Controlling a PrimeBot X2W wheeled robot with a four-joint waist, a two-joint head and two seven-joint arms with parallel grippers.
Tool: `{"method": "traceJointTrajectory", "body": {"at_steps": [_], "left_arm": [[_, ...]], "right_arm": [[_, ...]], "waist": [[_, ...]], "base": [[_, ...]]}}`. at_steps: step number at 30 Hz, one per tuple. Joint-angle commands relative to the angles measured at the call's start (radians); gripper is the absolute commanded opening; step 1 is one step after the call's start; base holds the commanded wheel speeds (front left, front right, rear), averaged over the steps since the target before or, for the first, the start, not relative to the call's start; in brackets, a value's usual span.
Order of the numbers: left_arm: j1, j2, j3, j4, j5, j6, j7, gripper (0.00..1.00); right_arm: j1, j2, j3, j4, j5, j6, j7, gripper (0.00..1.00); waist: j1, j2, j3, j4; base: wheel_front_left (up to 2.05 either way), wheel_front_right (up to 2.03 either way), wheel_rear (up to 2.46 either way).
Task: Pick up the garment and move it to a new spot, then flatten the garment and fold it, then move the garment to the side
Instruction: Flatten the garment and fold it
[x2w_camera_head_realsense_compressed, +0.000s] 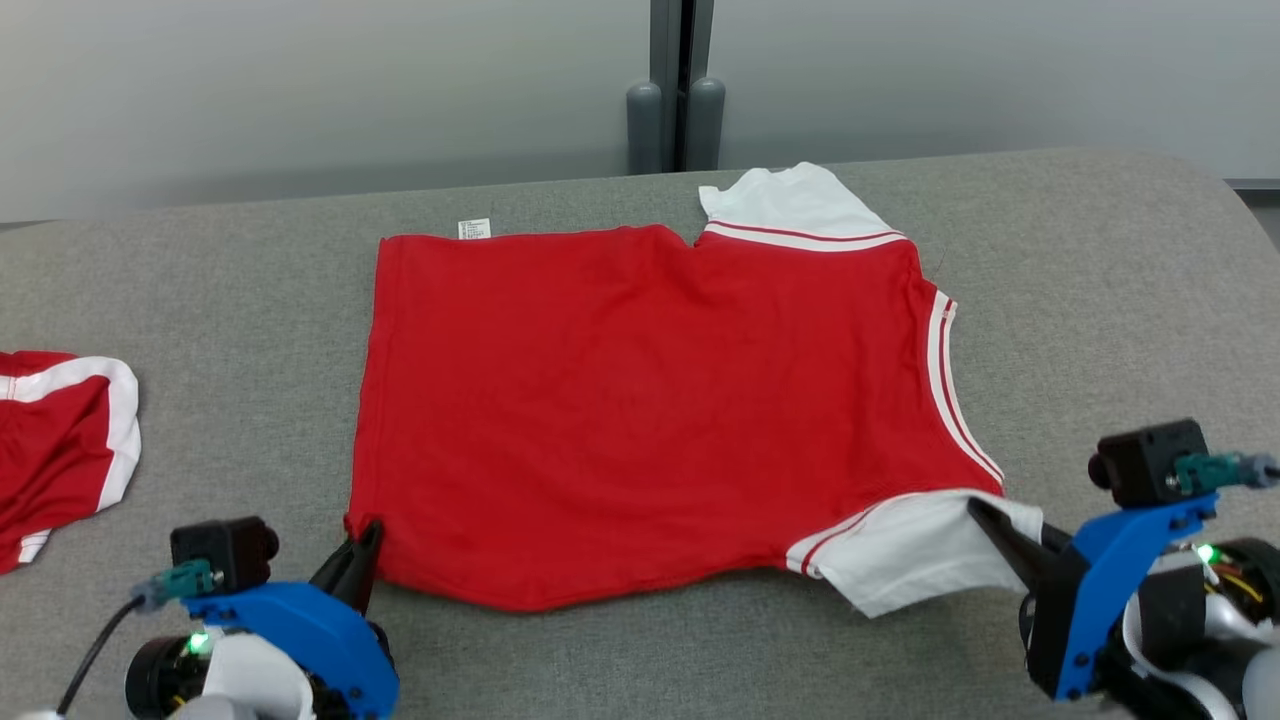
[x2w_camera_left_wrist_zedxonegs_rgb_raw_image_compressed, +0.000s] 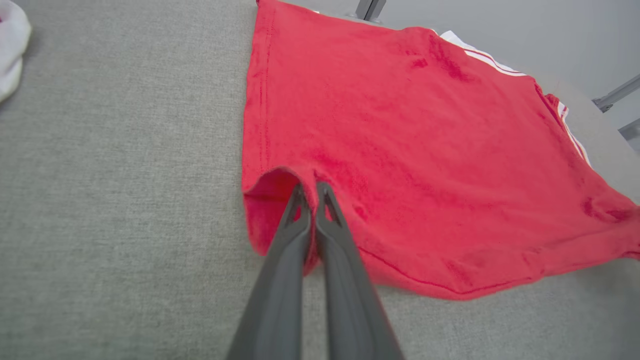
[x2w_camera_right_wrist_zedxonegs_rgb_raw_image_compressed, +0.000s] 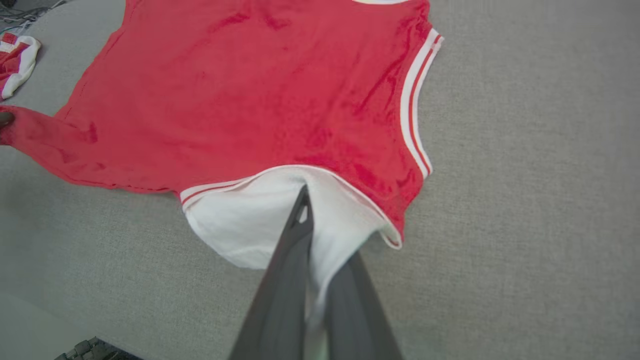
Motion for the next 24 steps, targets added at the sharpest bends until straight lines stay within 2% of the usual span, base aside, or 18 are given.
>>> {"method": "traceJointTrajectory", "body": {"at_steps": [1, 8, 13, 24], "left_arm": [[-0.054, 0.01, 0.0, -0.006, -0.01, -0.013, 0.044, 0.0], [-0.196, 0.033, 0.007, 0.027, -0.016, -0.033, 0.141, 0.0], [-0.243, 0.029, 0.005, 0.063, -0.007, -0.053, 0.135, 0.0], [-0.339, -0.037, -0.009, 0.169, 0.017, -0.092, 0.081, 0.0]], "right_arm": [[-0.074, -0.025, 0.011, 0.026, 0.017, 0.0, 0.003, 0.0], [-0.27, -0.05, 0.048, 0.152, 0.062, 0.0, -0.005, 0.0], [-0.356, -0.057, 0.069, 0.219, 0.062, 0.0, -0.034, 0.0], [-0.516, -0.07, 0.093, 0.367, 0.028, 0.0, -0.166, 0.0]], "waist": [[-0.0001, -0.0002, 0.01, 0.004], [-0.0001, -0.0002, 0.046, 0.009], [-0.0001, -0.0002, 0.074, 0.008], [-0.0001, -0.0002, 0.163, 0.033]], "base": [[0.0, 0.0, 0.0], [0.0, 0.0, 0.0], [0.0, 0.0, 0.0], [0.0, 0.0, 0.0]]}}
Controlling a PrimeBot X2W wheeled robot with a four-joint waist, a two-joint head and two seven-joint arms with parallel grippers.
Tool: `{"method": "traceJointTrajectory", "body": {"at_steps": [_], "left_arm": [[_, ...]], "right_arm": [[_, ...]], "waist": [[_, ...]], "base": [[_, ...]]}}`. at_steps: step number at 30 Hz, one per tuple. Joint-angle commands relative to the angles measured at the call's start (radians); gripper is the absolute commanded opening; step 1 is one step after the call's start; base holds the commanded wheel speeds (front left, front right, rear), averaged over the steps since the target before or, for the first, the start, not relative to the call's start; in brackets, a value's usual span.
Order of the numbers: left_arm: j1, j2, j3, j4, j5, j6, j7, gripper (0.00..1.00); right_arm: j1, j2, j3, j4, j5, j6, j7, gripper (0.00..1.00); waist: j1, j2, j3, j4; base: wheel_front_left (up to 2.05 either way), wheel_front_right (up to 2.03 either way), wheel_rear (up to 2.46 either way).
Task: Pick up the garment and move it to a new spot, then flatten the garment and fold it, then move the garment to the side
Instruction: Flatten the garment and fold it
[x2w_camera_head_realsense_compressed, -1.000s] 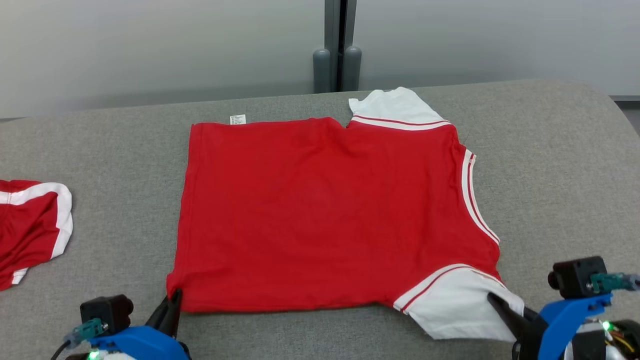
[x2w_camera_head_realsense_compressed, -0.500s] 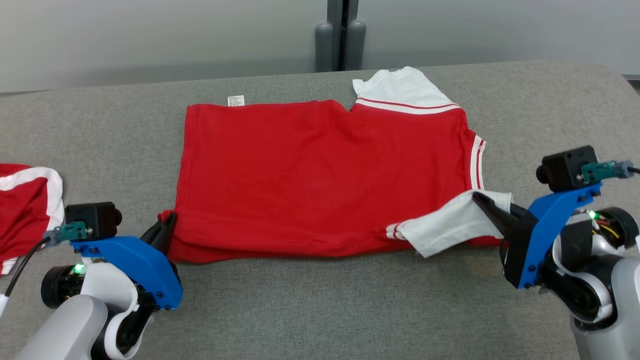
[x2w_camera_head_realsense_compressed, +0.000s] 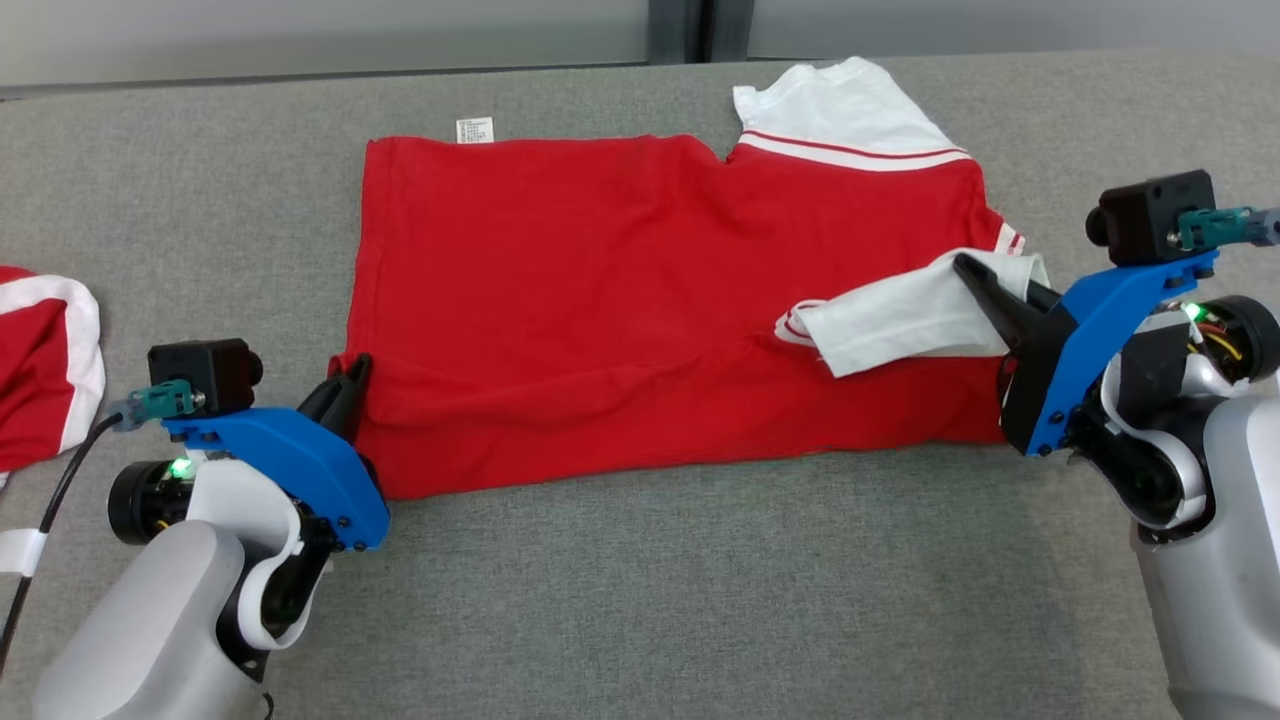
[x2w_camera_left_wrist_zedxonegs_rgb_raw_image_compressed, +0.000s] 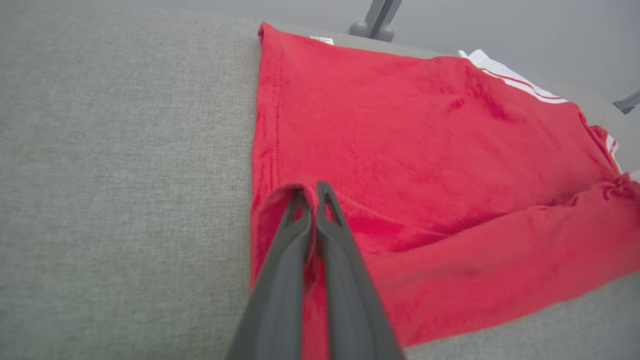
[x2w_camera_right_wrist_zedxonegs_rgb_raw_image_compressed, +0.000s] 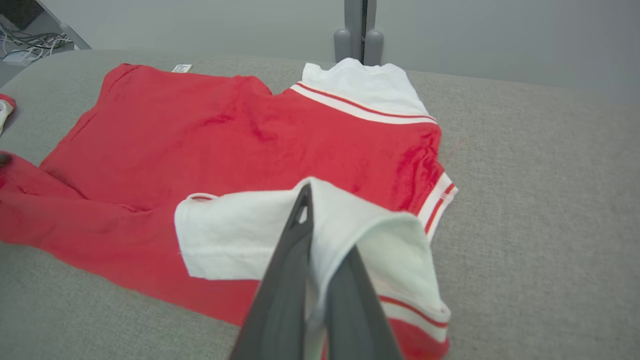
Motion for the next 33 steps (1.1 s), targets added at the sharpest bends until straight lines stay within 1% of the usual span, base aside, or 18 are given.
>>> {"method": "traceJointTrajectory", "body": {"at_steps": [1, 6, 7, 8, 9, 12, 16, 20, 24, 26, 29, 33], "left_arm": [[-0.023, -0.008, 0.002, 0.015, 0.007, -0.008, -0.01, 0.0], [-0.06, -0.037, -0.003, 0.064, 0.003, -0.027, -0.027, 0.0], [-0.065, -0.04, -0.005, 0.073, 0.004, -0.029, -0.031, 0.11], [-0.07, -0.045, -0.002, 0.08, 0.006, -0.029, -0.04, 0.49], [-0.073, -0.05, 0.0, 0.087, 0.007, -0.027, -0.049, 1.0], [-0.078, -0.064, 0.004, 0.107, 0.016, -0.021, -0.08, 1.0], [-0.047, -0.069, 0.012, 0.129, 0.024, -0.002, -0.122, 1.0], [-0.01, -0.07, 0.013, 0.138, 0.033, 0.012, -0.164, 1.0], [0.027, -0.067, -0.007, 0.142, 0.054, 0.025, -0.189, 1.0], [0.045, -0.067, -0.025, 0.146, 0.068, 0.036, -0.185, 1.0], [0.06, -0.072, -0.044, 0.155, 0.082, 0.052, -0.173, 1.0], [0.069, -0.081, -0.065, 0.179, 0.096, 0.075, -0.16, 1.0]], "right_arm": [[-0.027, -0.004, -0.002, 0.012, -0.011, 0.0, -0.021, 0.0], [-0.066, 0.0, 0.007, 0.059, -0.026, 0.0, -0.075, 0.0], [-0.074, 0.004, 0.007, 0.064, -0.026, 0.0, -0.088, 0.31], [-0.079, 0.007, 0.008, 0.072, -0.027, 0.0, -0.097, 0.87], [-0.081, 0.008, 0.009, 0.081, -0.026, 0.0, -0.105, 1.0], [-0.086, 0.018, 0.007, 0.094, -0.006, 0.0, -0.132, 1.0], [-0.09, 0.036, -0.023, 0.087, 0.013, 0.0, -0.22, 1.0], [-0.06, 0.029, -0.043, 0.097, 0.003, 0.0, -0.278, 1.0], [0.003, 0.006, -0.076, 0.117, -0.046, 0.0, -0.246, 1.0], [0.042, 0.007, -0.101, 0.122, -0.086, 0.0, -0.218, 1.0], [0.104, 0.028, -0.139, 0.113, -0.15, 0.0, -0.182, 1.0], [0.17, 0.087, -0.187, 0.11, -0.229, 0.0, -0.183, 1.0]], "waist": [[-0.0001, -0.0002, 0.016, 0.012], [-0.0001, -0.0002, 0.037, 0.022], [-0.0001, -0.0002, 0.038, 0.023], [-0.0001, -0.0002, 0.04, 0.024], [-0.0001, -0.0002, 0.04, 0.025], [-0.0001, -0.0002, 0.035, 0.029], [-0.0001, -0.0002, 0.017, 0.031], [-0.0001, -0.0002, -0.009, 0.032], [-0.0001, -0.0002, -0.037, 0.034], [-0.0001, -0.0002, -0.05, 0.034], [-0.0001, -0.0002, -0.062, 0.032], [-0.0001, -0.0002, -0.06, 0.025]], "base": [[0.0, 0.0, 0.0], [0.0, 0.0, 0.0], [0.0, 0.0, 0.0], [0.0, 0.0, 0.0], [0.0, 0.0, 0.0], [0.0, 0.0, 0.0], [0.0, 0.0, 0.0], [0.0, 0.0, 0.0], [0.0, 0.0, 0.0], [0.0, 0.0, 0.0], [0.0, 0.0, 0.0], [0.0, 0.0, 0.0]]}}
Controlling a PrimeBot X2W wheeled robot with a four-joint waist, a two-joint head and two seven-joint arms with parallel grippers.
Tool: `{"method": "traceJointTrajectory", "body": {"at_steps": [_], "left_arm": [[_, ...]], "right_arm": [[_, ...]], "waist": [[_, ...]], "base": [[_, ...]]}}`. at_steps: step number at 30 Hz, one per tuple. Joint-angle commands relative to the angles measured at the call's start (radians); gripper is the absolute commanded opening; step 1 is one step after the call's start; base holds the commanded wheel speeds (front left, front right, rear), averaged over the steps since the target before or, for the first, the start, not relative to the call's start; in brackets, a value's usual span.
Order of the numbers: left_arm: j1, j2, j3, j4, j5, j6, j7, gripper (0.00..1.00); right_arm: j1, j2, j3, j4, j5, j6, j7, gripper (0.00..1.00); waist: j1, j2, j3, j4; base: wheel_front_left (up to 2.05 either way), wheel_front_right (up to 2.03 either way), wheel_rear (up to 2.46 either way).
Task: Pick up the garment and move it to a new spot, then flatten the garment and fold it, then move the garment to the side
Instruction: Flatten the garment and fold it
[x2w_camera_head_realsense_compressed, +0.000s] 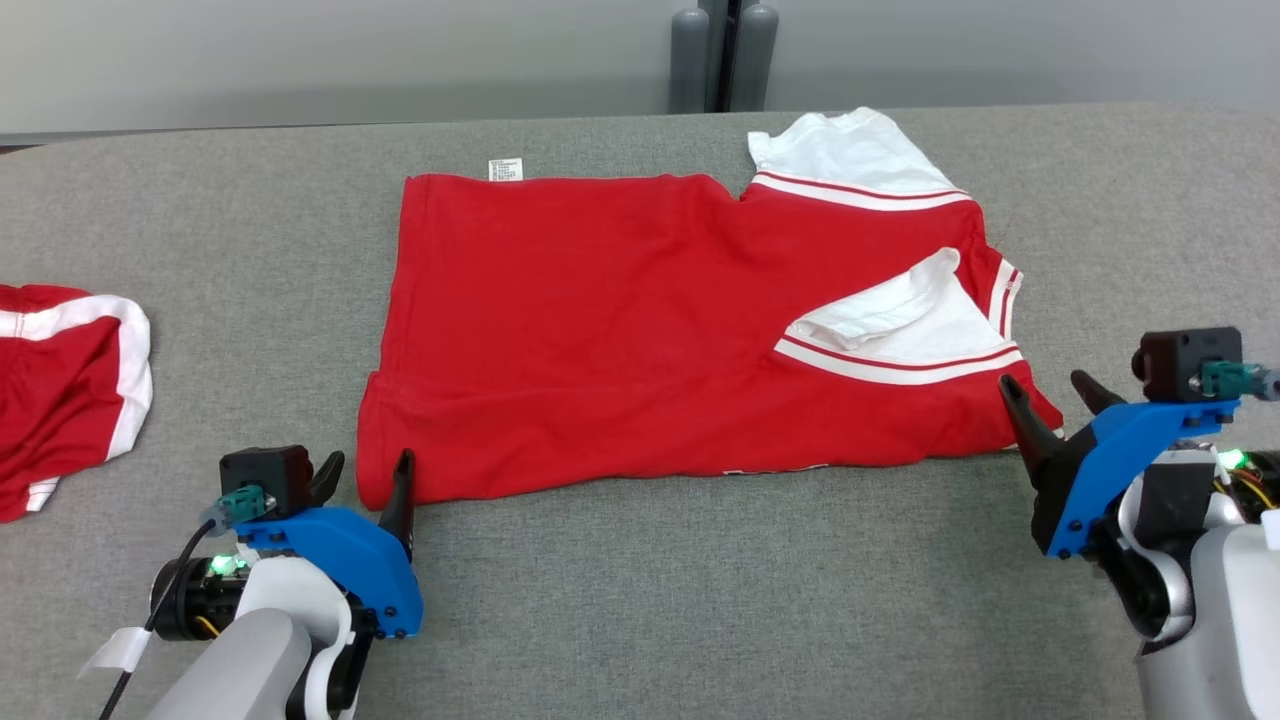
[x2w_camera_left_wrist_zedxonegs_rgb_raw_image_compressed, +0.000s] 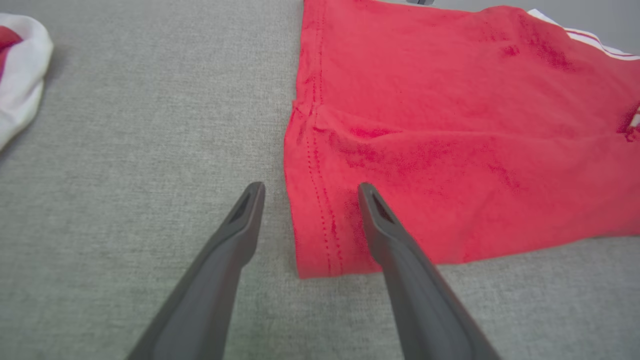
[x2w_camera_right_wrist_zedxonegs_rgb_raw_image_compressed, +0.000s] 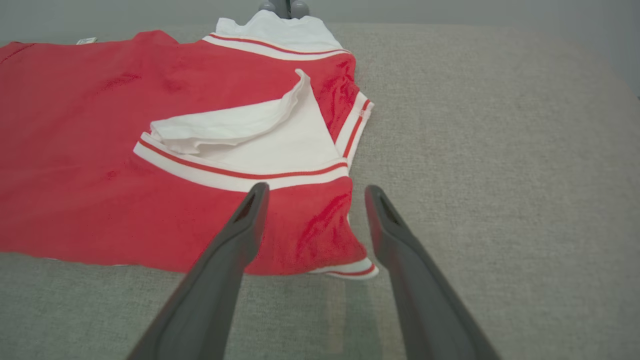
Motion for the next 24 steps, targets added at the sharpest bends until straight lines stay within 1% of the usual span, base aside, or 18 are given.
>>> {"method": "traceJointTrajectory", "body": {"at_steps": [1, 5, 10, 14, 17, 18, 19, 20, 21, 22, 23, 24], "left_arm": [[0.004, -0.004, -0.007, 0.012, 0.004, 0.007, 0.008, 1.0], [-0.011, -0.01, -0.018, 0.035, 0.015, 0.017, 0.009, 1.0], [-0.027, -0.023, -0.031, 0.064, 0.02, 0.01, 0.015, 1.0], [-0.033, -0.033, -0.045, 0.082, 0.023, 0.006, 0.031, 1.0], [-0.027, -0.046, -0.061, 0.098, 0.013, -0.003, 0.056, 1.0], [-0.022, -0.052, -0.068, 0.104, 0.006, -0.008, 0.069, 1.0], [-0.018, -0.06, -0.073, 0.11, -0.001, -0.015, 0.082, 1.0], [-0.012, -0.066, -0.079, 0.116, -0.009, -0.023, 0.095, 1.0], [-0.006, -0.073, -0.084, 0.12, -0.02, -0.031, 0.108, 0.97], [-0.002, -0.079, -0.087, 0.121, -0.026, -0.04, 0.116, 0.6], [0.003, -0.086, -0.091, 0.122, -0.038, -0.058, 0.131, 0.0], [0.008, -0.087, -0.093, 0.124, -0.044, -0.062, 0.137, 0.0]], "right_arm": [[0.028, 0.022, -0.02, 0.005, -0.038, 0.0, -0.014, 1.0], [0.043, 0.064, -0.045, 0.042, -0.106, 0.0, -0.06, 1.0], [0.002, 0.087, -0.084, 0.114, -0.162, 0.0, -0.117, 1.0], [-0.023, 0.091, -0.113, 0.169, -0.204, 0.0, -0.131, 1.0], [-0.02, 0.093, -0.103, 0.207, -0.193, 0.0, -0.111, 1.0], [-0.016, 0.092, -0.097, 0.218, -0.189, 0.0, -0.103, 0.8], [-0.009, 0.092, -0.09, 0.229, -0.183, 0.0, -0.096, 0.44], [-0.002, 0.093, -0.083, 0.237, -0.175, 0.0, -0.088, 0.2], [0.007, 0.094, -0.077, 0.241, -0.168, 0.0, -0.085, 0.01], [0.013, 0.094, -0.072, 0.244, -0.159, 0.0, -0.078, 0.0], [0.028, 0.094, -0.068, 0.239, -0.14, 0.0, -0.083, 0.0], [0.034, 0.093, -0.07, 0.233, -0.137, 0.0, -0.089, 0.0]], "waist": [[0.0002, 0.0001, 0.006, -0.004], [0.0002, 0.0001, 0.027, -0.01], [0.0002, 0.0001, 0.052, -0.011], [0.0002, 0.0001, 0.062, -0.006], [0.0002, 0.0001, 0.065, -0.003], [0.0002, 0.0001, 0.066, -0.002], [0.0002, 0.0001, 0.065, -0.001], [0.0002, 0.0001, 0.064, 0.0], [0.0002, 0.0001, 0.062, 0.0], [0.0002, 0.0001, 0.06, 0.0], [0.0002, 0.0001, 0.053, -0.002], [0.0002, 0.0001, 0.048, -0.004]], "base": [[0.0, 0.0, 0.0], [0.0, 0.0, 0.0], [0.0, 0.0, 0.0], [0.0, 0.0, 0.0], [0.0, 0.0, 0.0], [0.0, 0.0, 0.0], [0.0, 0.0, 0.0], [0.0, 0.0, 0.0], [0.0, 0.0, 0.0], [0.0, 0.0, 0.0], [0.0, 0.0, 0.0], [0.0, 0.0, 0.0]]}}
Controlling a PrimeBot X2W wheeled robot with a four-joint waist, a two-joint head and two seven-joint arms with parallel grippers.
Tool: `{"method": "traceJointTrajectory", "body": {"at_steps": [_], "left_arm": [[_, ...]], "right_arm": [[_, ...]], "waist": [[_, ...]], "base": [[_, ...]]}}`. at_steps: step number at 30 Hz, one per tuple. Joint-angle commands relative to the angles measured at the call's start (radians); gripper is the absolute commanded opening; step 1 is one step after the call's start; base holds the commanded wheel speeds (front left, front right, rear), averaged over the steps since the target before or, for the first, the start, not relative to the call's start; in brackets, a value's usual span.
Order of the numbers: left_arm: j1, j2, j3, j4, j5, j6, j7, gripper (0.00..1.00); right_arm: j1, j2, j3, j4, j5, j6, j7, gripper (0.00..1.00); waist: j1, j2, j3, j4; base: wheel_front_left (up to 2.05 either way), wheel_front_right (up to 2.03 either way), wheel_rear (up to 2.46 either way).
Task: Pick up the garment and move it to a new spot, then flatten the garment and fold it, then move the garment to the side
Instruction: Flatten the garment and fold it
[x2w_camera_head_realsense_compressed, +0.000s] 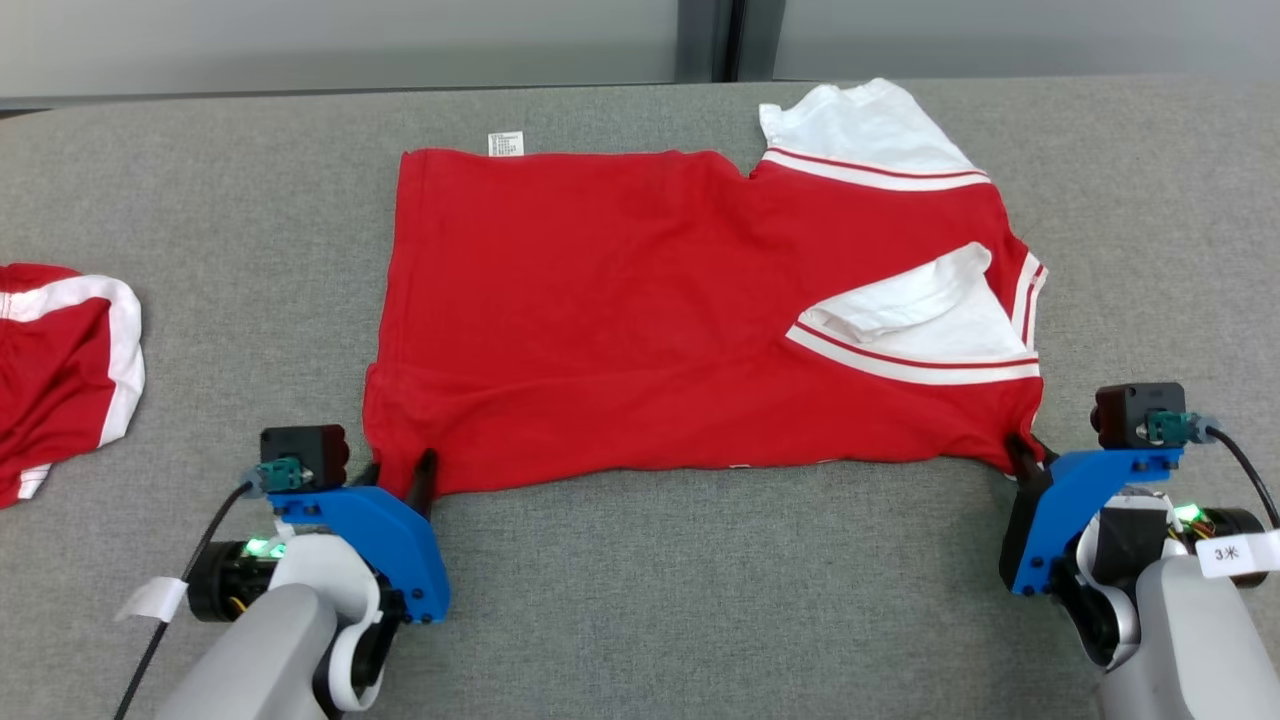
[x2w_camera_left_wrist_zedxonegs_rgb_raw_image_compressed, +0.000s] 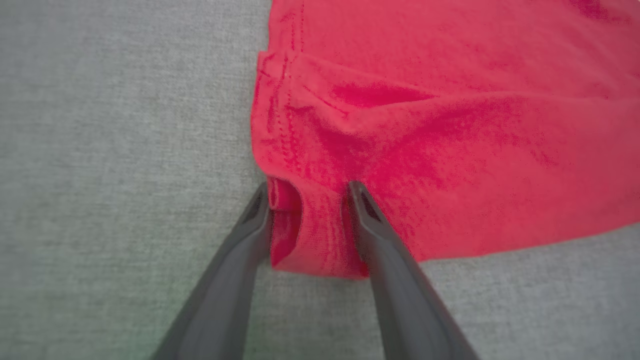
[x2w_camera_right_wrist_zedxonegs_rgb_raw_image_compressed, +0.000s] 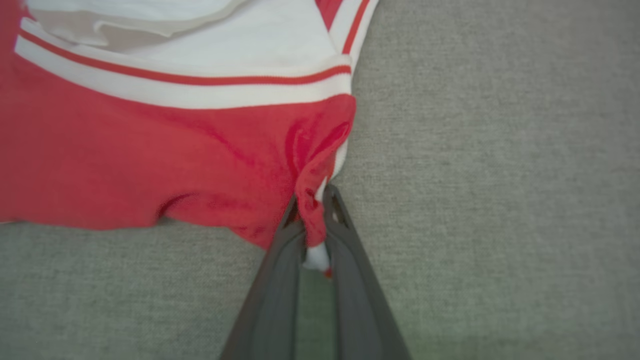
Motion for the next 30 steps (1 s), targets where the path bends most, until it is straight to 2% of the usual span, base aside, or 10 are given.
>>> {"method": "traceJointTrajectory", "body": {"at_steps": [1, 6, 13, 23, 24, 25, 26, 27, 30], "left_arm": [[0.069, -0.033, -0.042, 0.031, -0.018, -0.019, 0.043, 0.0], [0.091, -0.006, -0.014, 0.001, -0.033, -0.013, 0.01, 0.0], [0.195, 0.054, 0.033, -0.119, -0.077, 0.034, 0.003, 0.0], [0.361, 0.13, 0.056, -0.331, -0.129, 0.146, 0.07, 0.0], [0.373, 0.135, 0.056, -0.345, -0.132, 0.155, 0.08, 0.07], [0.379, 0.14, 0.059, -0.358, -0.134, 0.165, 0.082, 0.52], [0.384, 0.146, 0.062, -0.371, -0.133, 0.172, 0.082, 0.97], [0.39, 0.15, 0.064, -0.383, -0.134, 0.178, 0.085, 1.0], [0.389, 0.159, 0.071, -0.421, -0.141, 0.184, 0.09, 1.0]], "right_arm": [[0.041, 0.002, -0.004, 0.003, 0.009, 0.0, -0.005, 0.0], [0.071, 0.0, -0.016, -0.057, 0.027, 0.0, -0.029, 0.0], [0.18, -0.001, -0.024, -0.167, 0.059, 0.0, 0.002, 0.0], [0.37, -0.001, -0.02, -0.339, 0.133, 0.0, 0.1, 0.0], [0.382, -0.001, -0.022, -0.353, 0.14, 0.0, 0.106, 0.0], [0.392, -0.001, -0.023, -0.365, 0.143, 0.0, 0.11, 0.0], [0.4, -0.001, -0.022, -0.373, 0.146, 0.0, 0.113, 0.39], [0.405, -0.001, -0.026, -0.38, 0.155, 0.0, 0.111, 1.0], [0.382, 0.0, -0.019, -0.393, 0.147, 0.0, 0.102, 1.0]], "waist": [[0.0002, 0.0003, -0.012, -0.004], [0.0002, 0.0003, -0.056, -0.011], [0.0002, 0.0003, -0.114, -0.007], [0.0002, 0.0003, -0.127, -0.002], [0.0002, 0.0003, -0.126, -0.003], [0.0002, 0.0003, -0.125, -0.005], [0.0002, 0.0003, -0.125, -0.009], [0.0002, 0.0003, -0.125, -0.011], [0.0002, 0.0003, -0.123, -0.021]], "base": [[0.0, 0.0, 0.0], [0.0, 0.0, 0.0], [0.0, 0.0, 0.0], [0.0, 0.0, 0.0], [0.0, 0.0, 0.0], [0.0, 0.0, 0.0], [0.0, 0.0, 0.0], [0.0, 0.0, 0.0], [0.0, 0.0, 0.0]]}}
